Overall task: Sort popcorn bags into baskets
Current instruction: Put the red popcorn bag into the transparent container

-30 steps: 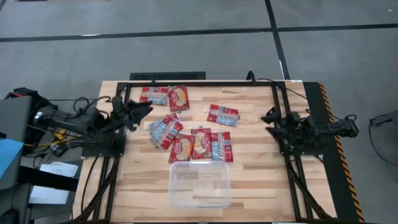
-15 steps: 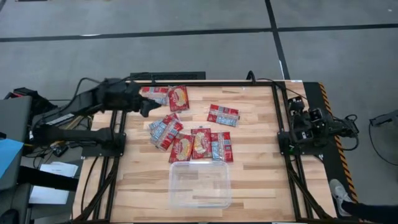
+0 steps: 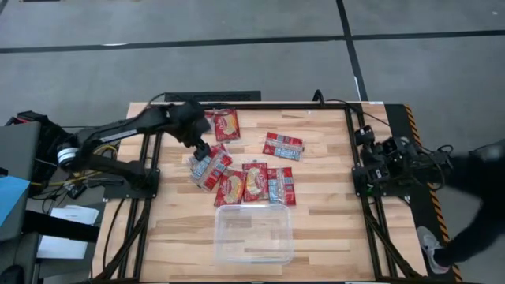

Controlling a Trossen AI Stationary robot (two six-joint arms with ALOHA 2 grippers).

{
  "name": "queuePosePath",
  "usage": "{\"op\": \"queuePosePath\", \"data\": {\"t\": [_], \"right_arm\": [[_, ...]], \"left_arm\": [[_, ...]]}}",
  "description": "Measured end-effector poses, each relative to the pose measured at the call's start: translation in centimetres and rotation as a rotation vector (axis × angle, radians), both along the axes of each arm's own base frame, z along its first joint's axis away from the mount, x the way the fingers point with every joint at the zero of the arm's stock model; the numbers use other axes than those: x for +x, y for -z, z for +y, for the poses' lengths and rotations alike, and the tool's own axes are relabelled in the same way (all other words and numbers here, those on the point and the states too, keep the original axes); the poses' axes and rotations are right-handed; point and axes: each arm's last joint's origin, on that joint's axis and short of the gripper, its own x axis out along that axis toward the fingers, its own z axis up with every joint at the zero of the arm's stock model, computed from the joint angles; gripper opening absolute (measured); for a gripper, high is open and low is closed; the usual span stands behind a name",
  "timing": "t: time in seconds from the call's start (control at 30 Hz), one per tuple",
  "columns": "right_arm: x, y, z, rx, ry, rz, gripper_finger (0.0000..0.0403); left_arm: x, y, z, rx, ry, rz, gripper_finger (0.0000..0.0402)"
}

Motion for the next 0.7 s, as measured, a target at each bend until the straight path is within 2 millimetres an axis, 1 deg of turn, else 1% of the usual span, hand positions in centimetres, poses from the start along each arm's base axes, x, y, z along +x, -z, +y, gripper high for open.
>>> {"op": "queuePosePath", "data": {"t": [0.07,0.13,0.2,0.27,0.37,0.47,0.57,0.7], "right_arm": [[0.1,0.1,-0.1,0.053,0.000,0.008,0.0255],[0.1,0.1,-0.3,0.139,-0.009,0.011,0.0255],[0.3,0.3,-0.4,0.199,-0.009,0.035,0.0255],[0.6,0.7,-0.4,0.229,-0.013,0.081,0.0255],[1.1,1.2,-0.3,0.225,-0.005,0.153,0.0255],[1.3,1.5,-0.4,0.249,0.030,0.188,0.0255],[1.3,1.5,-0.6,0.286,0.071,0.194,0.0255],[1.3,1.6,-0.7,0.312,0.101,0.196,0.0255]], "left_arm": [[0.1,1.3,0.3,-0.007,0.013,0.031,0.0287],[-0.1,2.7,0.6,-0.040,0.008,0.024,0.0287],[-0.8,4.2,0.7,-0.082,-0.023,0.000,0.0287],[-1.8,5.3,0.6,-0.104,-0.061,-0.035,0.0287],[-2.8,6.5,0.3,-0.078,-0.103,-0.071,0.0287],[-3.4,7.4,-0.1,-0.015,-0.151,-0.051,0.0287],[-3.5,8.0,-0.4,0.061,-0.188,-0.019,0.0287],[-3.0,8.7,-0.6,0.071,-0.218,-0.097,0.0287]]}}
